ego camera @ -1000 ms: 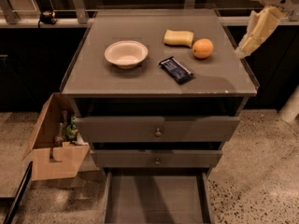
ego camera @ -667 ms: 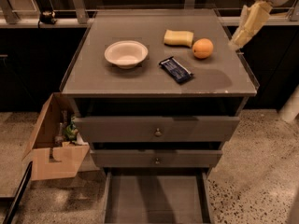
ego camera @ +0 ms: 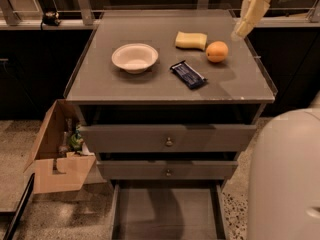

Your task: Place sponge into bottom drawer

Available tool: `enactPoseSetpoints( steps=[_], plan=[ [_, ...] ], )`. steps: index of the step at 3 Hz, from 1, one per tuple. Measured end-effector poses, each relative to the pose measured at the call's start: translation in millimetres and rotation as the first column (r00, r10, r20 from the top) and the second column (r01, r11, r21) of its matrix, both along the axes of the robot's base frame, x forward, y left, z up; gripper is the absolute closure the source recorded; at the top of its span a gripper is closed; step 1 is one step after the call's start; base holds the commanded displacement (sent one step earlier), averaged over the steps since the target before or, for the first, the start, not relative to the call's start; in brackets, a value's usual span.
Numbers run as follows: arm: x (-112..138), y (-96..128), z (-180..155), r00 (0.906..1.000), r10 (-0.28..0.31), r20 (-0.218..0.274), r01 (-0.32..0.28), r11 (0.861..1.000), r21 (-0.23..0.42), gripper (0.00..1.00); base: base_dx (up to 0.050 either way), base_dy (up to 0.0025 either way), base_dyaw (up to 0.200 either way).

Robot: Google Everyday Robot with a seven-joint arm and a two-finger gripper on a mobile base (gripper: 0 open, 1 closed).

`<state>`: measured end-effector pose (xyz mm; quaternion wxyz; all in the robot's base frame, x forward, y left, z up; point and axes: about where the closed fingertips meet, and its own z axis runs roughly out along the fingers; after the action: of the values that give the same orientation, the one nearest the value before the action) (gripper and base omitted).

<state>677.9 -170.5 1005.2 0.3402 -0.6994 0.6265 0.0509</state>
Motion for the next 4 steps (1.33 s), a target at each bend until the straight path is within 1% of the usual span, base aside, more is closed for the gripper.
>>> enactPoseSetpoints(
  steps=[1,2,3,4],
  plan=[
    [28,10,-5,0.9989,-0.002,0.046,0.003,1.0,-0.027,0.0,0.0,0.0,0.0],
    [66,37,-39,0.999,0.003,0.044,-0.002,0.999,-0.036,0.0,0.0,0.0,0.0],
    [66,37,-39,0.999,0.003,0.046,-0.001,0.999,-0.035,0.0,0.0,0.0,0.0],
    [75,36,-40,0.9978,-0.018,0.064,0.02,0.999,-0.03,0.0,0.0,0.0,0.0]
  ],
)
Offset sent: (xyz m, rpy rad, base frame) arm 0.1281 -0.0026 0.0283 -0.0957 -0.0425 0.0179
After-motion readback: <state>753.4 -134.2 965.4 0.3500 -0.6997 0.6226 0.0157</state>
